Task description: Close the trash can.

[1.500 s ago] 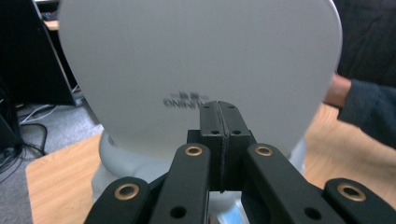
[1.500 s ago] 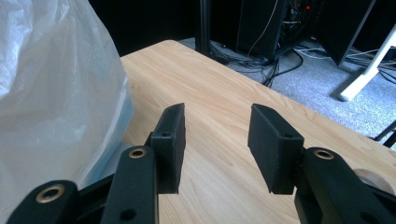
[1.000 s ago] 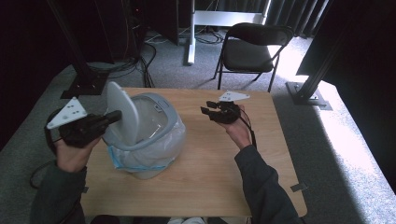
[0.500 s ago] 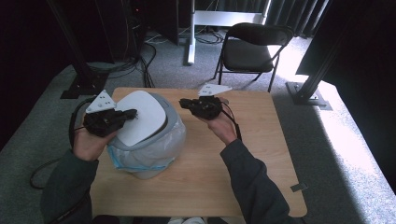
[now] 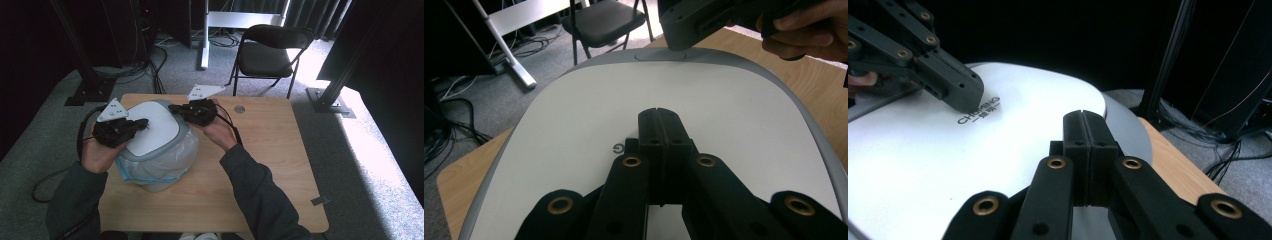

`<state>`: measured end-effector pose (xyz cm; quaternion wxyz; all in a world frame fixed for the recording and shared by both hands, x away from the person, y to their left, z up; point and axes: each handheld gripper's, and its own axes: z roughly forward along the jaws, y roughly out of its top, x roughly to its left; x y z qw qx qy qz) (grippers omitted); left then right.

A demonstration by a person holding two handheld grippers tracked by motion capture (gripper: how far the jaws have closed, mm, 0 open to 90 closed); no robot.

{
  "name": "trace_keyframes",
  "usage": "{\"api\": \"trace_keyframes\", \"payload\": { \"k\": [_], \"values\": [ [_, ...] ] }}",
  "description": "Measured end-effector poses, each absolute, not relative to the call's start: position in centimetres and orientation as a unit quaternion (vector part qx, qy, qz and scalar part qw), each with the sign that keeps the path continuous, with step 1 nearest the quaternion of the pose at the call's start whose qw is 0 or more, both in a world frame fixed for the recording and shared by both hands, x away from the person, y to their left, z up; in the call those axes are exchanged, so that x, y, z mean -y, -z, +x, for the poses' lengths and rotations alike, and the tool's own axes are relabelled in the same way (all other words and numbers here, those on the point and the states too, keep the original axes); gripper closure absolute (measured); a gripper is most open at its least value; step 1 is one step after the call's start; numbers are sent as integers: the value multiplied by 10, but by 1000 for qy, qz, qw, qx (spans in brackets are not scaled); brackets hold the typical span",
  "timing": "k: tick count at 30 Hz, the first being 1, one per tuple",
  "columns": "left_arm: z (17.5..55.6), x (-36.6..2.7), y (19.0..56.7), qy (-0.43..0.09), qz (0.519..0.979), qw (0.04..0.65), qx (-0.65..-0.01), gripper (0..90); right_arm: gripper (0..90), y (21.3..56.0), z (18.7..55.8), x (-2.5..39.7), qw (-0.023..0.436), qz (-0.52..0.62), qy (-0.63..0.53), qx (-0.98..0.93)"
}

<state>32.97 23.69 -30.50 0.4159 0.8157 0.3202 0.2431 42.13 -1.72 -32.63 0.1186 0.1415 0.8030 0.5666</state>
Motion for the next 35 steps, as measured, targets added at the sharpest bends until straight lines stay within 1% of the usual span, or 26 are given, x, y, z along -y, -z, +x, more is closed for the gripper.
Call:
{"api": "trace_keyframes", "payload": {
  "k": [10, 11, 14, 17, 22, 26, 30, 35],
  "values": [
    [330, -238, 307, -244, 813, 418, -323, 900, 900, 329, 427, 11, 100, 145, -550, -816],
    [329, -238, 307, -242, 812, 421, -323, 900, 900, 331, 426, 8, 110, 143, -543, -820],
    [325, -240, 307, -243, 809, 430, -319, 900, 900, 330, 427, 8, 101, 152, -545, -819],
    [321, -244, 307, -248, 802, 435, -324, 888, 900, 329, 425, 12, 119, 150, -543, -818],
    [316, -252, 305, -250, 789, 453, -331, 872, 900, 326, 429, 36, 146, 175, -562, -795],
    [311, -254, 305, -252, 783, 463, -331, 861, 900, 330, 434, 59, 156, 200, -562, -787],
    [306, -246, 306, -245, 785, 468, -324, 850, 900, 341, 437, 82, 164, 223, -555, -784],
    [298, -238, 306, -241, 785, 475, -315, 836, 900, 365, 442, 111, 175, 251, -530, -791]
  ]
}}
